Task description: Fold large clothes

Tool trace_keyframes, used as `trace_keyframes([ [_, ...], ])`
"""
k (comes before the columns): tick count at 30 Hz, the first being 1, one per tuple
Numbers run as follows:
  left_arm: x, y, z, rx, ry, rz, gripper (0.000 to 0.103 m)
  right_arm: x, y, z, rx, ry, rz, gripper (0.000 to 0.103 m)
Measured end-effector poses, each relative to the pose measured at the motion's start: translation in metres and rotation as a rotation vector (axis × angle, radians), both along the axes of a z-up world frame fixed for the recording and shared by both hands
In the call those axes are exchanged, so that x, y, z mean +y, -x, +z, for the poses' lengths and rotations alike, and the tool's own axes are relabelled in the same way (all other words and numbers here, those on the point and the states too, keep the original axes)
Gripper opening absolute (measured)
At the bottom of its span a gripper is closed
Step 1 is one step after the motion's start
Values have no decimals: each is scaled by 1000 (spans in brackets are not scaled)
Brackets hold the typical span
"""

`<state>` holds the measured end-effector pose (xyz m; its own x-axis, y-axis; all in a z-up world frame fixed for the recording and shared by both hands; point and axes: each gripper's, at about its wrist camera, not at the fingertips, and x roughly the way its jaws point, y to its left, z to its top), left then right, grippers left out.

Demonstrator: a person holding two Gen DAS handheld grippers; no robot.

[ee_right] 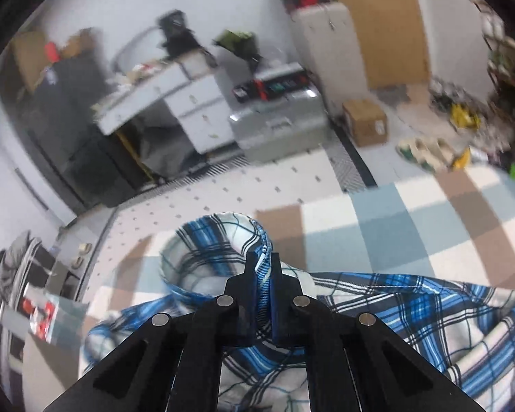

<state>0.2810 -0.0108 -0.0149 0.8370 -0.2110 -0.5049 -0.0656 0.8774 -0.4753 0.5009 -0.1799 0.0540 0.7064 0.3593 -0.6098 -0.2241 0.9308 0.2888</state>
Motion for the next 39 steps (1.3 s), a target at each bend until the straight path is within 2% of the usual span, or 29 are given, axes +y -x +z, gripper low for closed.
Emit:
trace_keyframes([
  [4,1,1,2,-9,2,5,79,-1,66,38,-150,16,104,3],
  [7,7,3,3,-22,22,11,79,-8,124,49,-230,55,158,3],
  [10,20,9,5,-59,81,37,79,-24,193,46,-261,33,185,2],
  [13,30,19,9,-112,128,81,79,-32,239,23,-215,35,194,2],
  [15,32,23,12,-145,148,87,79,-31,261,-4,-135,100,188,2],
  [17,29,25,15,-172,156,67,79,-32,268,-28,-39,160,167,2],
  [20,21,22,20,-189,162,-2,79,-42,261,-59,100,187,114,2],
  [22,11,9,16,-117,188,-85,79,-47,256,-74,170,201,73,2],
  [23,6,1,13,-74,183,-94,79,-49,257,-78,196,193,66,2],
  [25,-12,-21,7,83,77,-73,79,-46,255,-84,227,204,56,2],
  [27,-19,-30,4,102,73,-80,79,-41,254,-85,223,228,55,3],
  [28,-21,-33,4,109,69,-65,77,-40,252,-85,226,227,56,3],
  [29,-22,-35,5,114,62,-46,70,-41,250,-84,225,213,51,3],
  [31,-23,-38,7,121,49,-12,25,-41,250,-82,228,189,65,3],
  [32,-24,-38,8,127,54,-15,20,-43,252,-80,227,163,83,4],
  [33,-24,-34,13,107,47,-8,9,-47,253,-76,232,132,98,10],
  [34,-25,-28,18,88,34,-11,6,-50,255,-73,234,110,105,22],
  [35,-28,-20,22,75,24,-17,6,-55,258,-68,221,78,108,27],
  [37,-28,-4,38,26,46,-36,5,-71,267,-52,173,44,85,46],
  [39,-31,11,47,-22,47,-54,4,-84,270,-39,123,-6,72,47],
])
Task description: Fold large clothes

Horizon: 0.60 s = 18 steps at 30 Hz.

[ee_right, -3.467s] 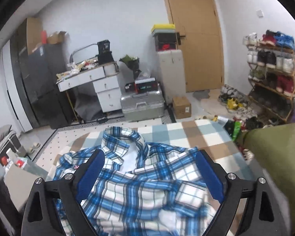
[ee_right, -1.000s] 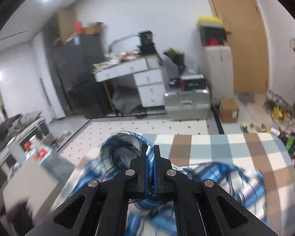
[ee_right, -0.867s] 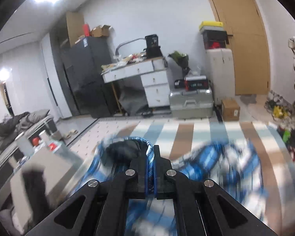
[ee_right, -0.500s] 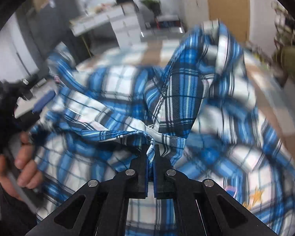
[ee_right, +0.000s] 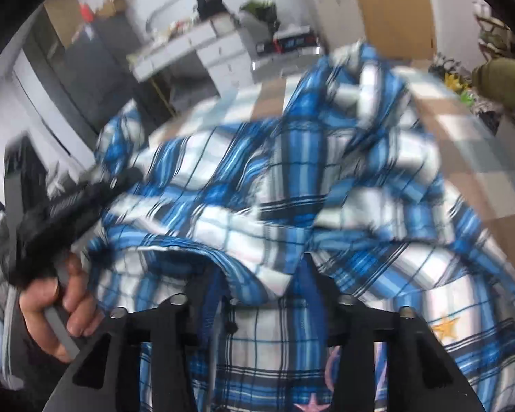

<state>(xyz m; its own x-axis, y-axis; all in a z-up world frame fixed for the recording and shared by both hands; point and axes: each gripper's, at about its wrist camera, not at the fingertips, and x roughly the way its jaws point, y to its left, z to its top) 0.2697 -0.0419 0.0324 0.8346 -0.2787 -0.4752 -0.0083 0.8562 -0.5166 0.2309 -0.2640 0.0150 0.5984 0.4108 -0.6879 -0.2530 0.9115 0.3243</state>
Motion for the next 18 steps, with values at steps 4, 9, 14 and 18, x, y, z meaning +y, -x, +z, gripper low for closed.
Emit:
trace_keyframes([
  [4,-14,29,-8,-9,-59,-3,5,-20,-6,16,-56,-78,-28,63],
  [9,4,-3,-64,176,-43,31,6,-31,-2,10,22,-16,47,64],
  [14,11,-6,-72,155,-15,33,9,-54,4,25,-21,-125,-28,65],
  [18,0,-9,-73,172,-52,27,11,-46,-30,44,-24,-89,-167,66],
])
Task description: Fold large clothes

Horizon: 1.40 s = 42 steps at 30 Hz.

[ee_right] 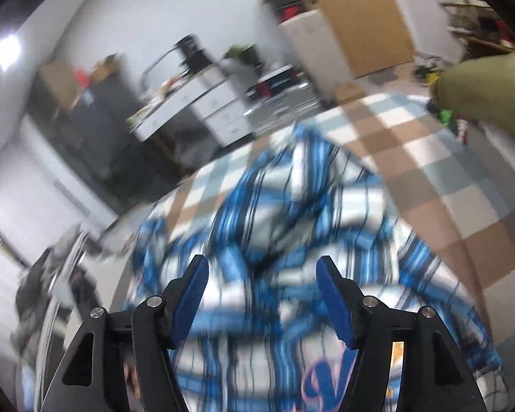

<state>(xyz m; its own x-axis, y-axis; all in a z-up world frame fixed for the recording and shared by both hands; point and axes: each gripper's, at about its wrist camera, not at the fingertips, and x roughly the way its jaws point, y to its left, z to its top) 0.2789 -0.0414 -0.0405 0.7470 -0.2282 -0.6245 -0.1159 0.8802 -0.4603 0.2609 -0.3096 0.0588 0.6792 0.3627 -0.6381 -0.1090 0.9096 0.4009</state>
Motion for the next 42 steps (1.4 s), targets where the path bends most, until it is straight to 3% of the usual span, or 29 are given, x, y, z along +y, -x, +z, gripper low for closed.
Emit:
trace_keyframes([
  [6,7,2,1,9,43,5,13,57,-77,0,65,76,-52,66],
  [8,7,3,0,8,48,5,13,76,-100,-10,85,160,-96,58],
  [9,8,3,0,7,59,6,14,81,-107,-15,102,208,-130,35],
  [10,7,2,-1,7,65,6,14,83,-113,-20,127,272,-162,2],
  [11,13,7,-1,5,70,5,14,80,-112,-21,133,279,-182,2],
  [13,12,7,0,-4,77,4,16,59,-92,-12,62,199,-200,1],
  [15,17,12,-1,-15,92,2,19,26,-55,1,-55,-15,-170,1],
  [17,22,16,-1,-31,100,2,25,-7,-22,-1,-82,-159,-187,1],
  [20,22,17,0,-40,100,-1,38,-45,6,-43,53,-220,-298,1],
  [23,16,14,2,-27,72,-24,46,-72,13,-102,280,-284,-409,1],
  [24,14,14,3,-21,56,-27,47,-74,12,-112,322,-293,-417,1],
  [28,9,20,9,-1,3,-6,48,-63,7,-96,294,-165,-385,4],
  [31,8,35,34,-6,-6,25,52,-60,8,-96,322,-133,-374,9],
  [36,5,3,92,-32,-184,122,69,-53,8,-93,330,-100,-368,8],
  [40,-13,-69,91,136,-411,149,70,-55,8,-94,334,-113,-359,8],
  [42,-11,-87,79,188,-453,163,65,-58,6,-96,339,-139,-354,8],
])
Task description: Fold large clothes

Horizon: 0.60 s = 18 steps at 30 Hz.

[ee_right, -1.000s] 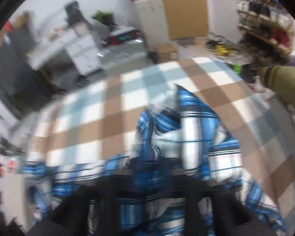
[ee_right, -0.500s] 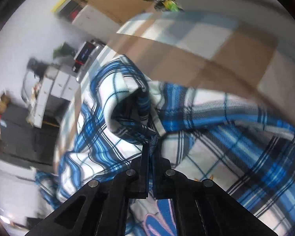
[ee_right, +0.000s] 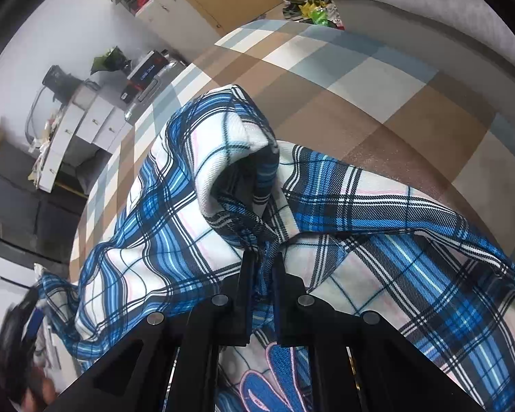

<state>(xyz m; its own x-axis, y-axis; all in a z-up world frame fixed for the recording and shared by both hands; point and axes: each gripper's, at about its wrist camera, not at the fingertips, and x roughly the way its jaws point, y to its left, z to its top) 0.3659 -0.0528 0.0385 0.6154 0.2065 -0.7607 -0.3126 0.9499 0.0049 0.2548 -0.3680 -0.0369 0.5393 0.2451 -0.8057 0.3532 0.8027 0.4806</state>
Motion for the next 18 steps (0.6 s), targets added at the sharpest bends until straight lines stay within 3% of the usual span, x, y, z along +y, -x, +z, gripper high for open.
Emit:
trace_keyframes([
  [1,3,-3,-5,1,-10,-2,37,-1,-2,-1,-1,-13,4,8],
  [3,9,4,-10,-9,-29,-10,3,-4,-2,-2,-1,-31,7,8],
  [6,24,41,13,-186,-8,-26,3,-7,-1,-3,6,-55,11,8],
  [8,41,65,28,-283,46,-10,3,-6,-2,-3,9,-58,16,9],
  [9,61,85,29,-327,114,19,3,-7,-1,-3,10,-61,17,10],
  [12,99,113,6,-316,255,145,3,-5,-2,-1,-7,-91,38,27],
  [13,105,118,-4,-305,276,173,8,-4,-2,0,-11,-89,47,32],
  [15,114,127,-31,-256,301,226,17,1,-2,2,-14,-58,59,32],
  [18,114,126,-56,-162,347,226,19,0,-3,3,-14,-40,48,34],
])
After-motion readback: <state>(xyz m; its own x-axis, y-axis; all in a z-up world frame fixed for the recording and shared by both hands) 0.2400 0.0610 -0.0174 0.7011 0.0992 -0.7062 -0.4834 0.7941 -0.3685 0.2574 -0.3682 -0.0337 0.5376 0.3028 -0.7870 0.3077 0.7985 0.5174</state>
